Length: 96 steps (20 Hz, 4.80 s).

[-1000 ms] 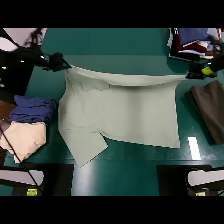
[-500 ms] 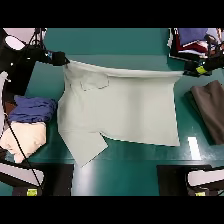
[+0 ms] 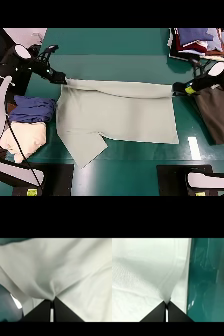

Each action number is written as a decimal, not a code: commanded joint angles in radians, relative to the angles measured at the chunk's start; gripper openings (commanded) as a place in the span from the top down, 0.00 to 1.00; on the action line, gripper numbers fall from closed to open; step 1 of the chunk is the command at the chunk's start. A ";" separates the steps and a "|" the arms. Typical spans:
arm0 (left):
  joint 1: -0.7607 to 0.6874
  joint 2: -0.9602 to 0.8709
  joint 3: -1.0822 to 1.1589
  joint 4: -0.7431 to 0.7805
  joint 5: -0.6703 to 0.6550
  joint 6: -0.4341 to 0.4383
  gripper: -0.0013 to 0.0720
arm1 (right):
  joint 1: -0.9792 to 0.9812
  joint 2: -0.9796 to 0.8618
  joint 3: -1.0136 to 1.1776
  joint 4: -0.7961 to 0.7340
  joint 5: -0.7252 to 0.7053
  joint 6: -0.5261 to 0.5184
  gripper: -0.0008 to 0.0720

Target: Fold the shirts.

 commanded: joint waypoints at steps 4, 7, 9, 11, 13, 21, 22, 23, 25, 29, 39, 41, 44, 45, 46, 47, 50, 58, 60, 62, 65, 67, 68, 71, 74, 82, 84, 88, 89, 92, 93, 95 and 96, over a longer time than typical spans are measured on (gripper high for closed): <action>-0.001 -0.001 -0.028 0.103 -0.080 -0.173 0.21 | 0.006 0.012 -0.091 0.087 -0.026 -0.001 0.96; 0.000 0.022 -0.028 0.108 -0.119 -0.220 0.15 | -0.014 0.013 -0.052 0.113 0.081 -0.014 0.42; -0.001 0.074 -0.030 0.108 -0.151 -0.222 0.15 | -0.049 0.054 -0.037 0.112 0.159 -0.055 0.42; -0.001 0.164 -0.081 0.106 -0.172 -0.224 0.15 | -0.090 0.118 -0.037 0.112 0.214 -0.071 0.42; -0.001 0.277 -0.206 0.106 -0.177 -0.236 0.15 | -0.127 0.182 -0.037 0.112 0.256 -0.089 0.43; -0.001 0.740 -0.914 0.058 -0.121 -0.339 0.15 | -0.182 0.288 -0.037 0.119 0.249 -0.114 0.43; -0.001 0.772 -0.971 0.049 -0.113 -0.351 0.15 | -0.182 0.288 -0.037 0.120 0.244 -0.114 0.43; -0.001 0.801 -1.019 0.049 -0.098 -0.356 0.15 | -0.182 0.288 -0.037 0.119 0.242 -0.114 0.43; -0.001 0.813 -1.080 0.039 -0.077 -0.360 0.15 | -0.182 0.288 -0.037 0.119 0.241 -0.119 0.43; -0.001 0.812 -1.156 -0.073 -0.003 -0.356 0.15 | -0.182 0.288 -0.037 0.119 0.242 -0.124 0.59; -0.001 0.812 -1.168 -0.089 0.062 -0.360 0.18 | -0.182 0.288 -0.037 0.119 0.246 -0.124 0.59; -0.001 0.812 -1.168 -0.099 0.077 -0.374 0.77 | -0.182 0.289 -0.037 0.119 0.254 -0.124 0.59; -0.001 0.812 -1.163 -0.154 0.084 -0.372 0.95 | -0.204 0.289 -0.043 0.110 0.315 -0.133 0.59; -0.001 0.812 -1.160 -0.172 0.078 -0.358 0.95 | -0.223 0.297 -0.067 0.110 0.333 -0.133 0.59; -0.001 0.812 -1.154 -0.188 0.065 -0.337 0.95 | -0.249 0.316 -0.117 0.109 0.341 -0.134 0.59; -0.001 0.813 -1.144 -0.196 0.055 -0.322 0.95 | -0.280 0.336 -0.177 0.107 0.342 -0.137 0.59; -0.001 0.813 -1.106 -0.205 0.052 -0.294 0.95 | -0.387 0.390 -0.410 0.108 0.342 -0.174 0.32; -0.001 0.812 -1.080 -0.209 0.069 -0.275 0.95 | -0.361 0.309 -0.717 0.119 0.225 -0.192 0.39; -0.001 0.812 -1.080 -0.209 0.069 -0.268 0.95 | -0.309 0.310 -0.712 0.116 0.214 -0.192 0.40; -0.001 0.812 -1.080 -0.209 0.068 -0.268 0.95 | -0.271 0.310 -0.699 0.106 0.219 -0.192 0.59; -0.001 0.812 -1.080 -0.208 0.059 -0.268 0.95 | -0.247 0.310 -0.664 0.107 0.219 -0.192 0.91; -0.001 0.812 -1.080 -0.208 0.053 -0.267 0.95 | -0.247 0.325 -0.639 0.107 0.217 -0.191 0.97; -0.001 0.812 -1.080 -0.208 0.049 -0.267 0.95 | -0.248 0.343 -0.633 0.106 0.216 -0.191 0.97; -0.001 0.812 -1.080 -0.208 0.042 -0.257 0.95 | -0.249 0.418 -0.628 0.042 0.227 -0.185 0.97; -0.001 0.812 -1.080 -0.209 0.032 -0.249 0.95 | -0.249 0.492 -0.628 -0.062 0.274 -0.175 0.97; -0.001 0.812 -1.080 -0.209 0.029 -0.241 0.95 | -0.247 0.392 -0.628 0.059 0.231 -0.177 0.43; -0.001 0.812 -1.080 -0.208 0.027 -0.241 0.95 | -0.246 0.329 -0.628 0.092 0.230 -0.177 0.43; -0.001 0.812 -1.080 -0.200 0.020 -0.222 0.95 | -0.246 0.286 -0.628 0.081 0.275 -0.206 0.77; -0.001 0.812 -1.080 -0.189 0.009 -0.223 0.95 | -0.246 0.293 -0.628 0.080 0.287 -0.210 0.89; -0.001 0.815 -1.080 -0.152 -0.058 -0.223 0.95 | -0.246 0.375 -0.628 0.030 0.296 -0.209 0.96; -0.001 0.818 -1.080 -0.141 -0.089 -0.225 0.95 | -0.248 0.419 -0.628 0.002 0.311 -0.205 0.97; -0.042 0.818 -1.080 -0.137 -0.130 -0.246 0.95 | -0.271 0.508 -0.628 -0.066 0.362 -0.195 0.97; -0.091 0.818 -1.080 -0.137 -0.145 -0.265 0.95 | -0.291 0.549 -0.628 -0.092 0.390 -0.195 0.97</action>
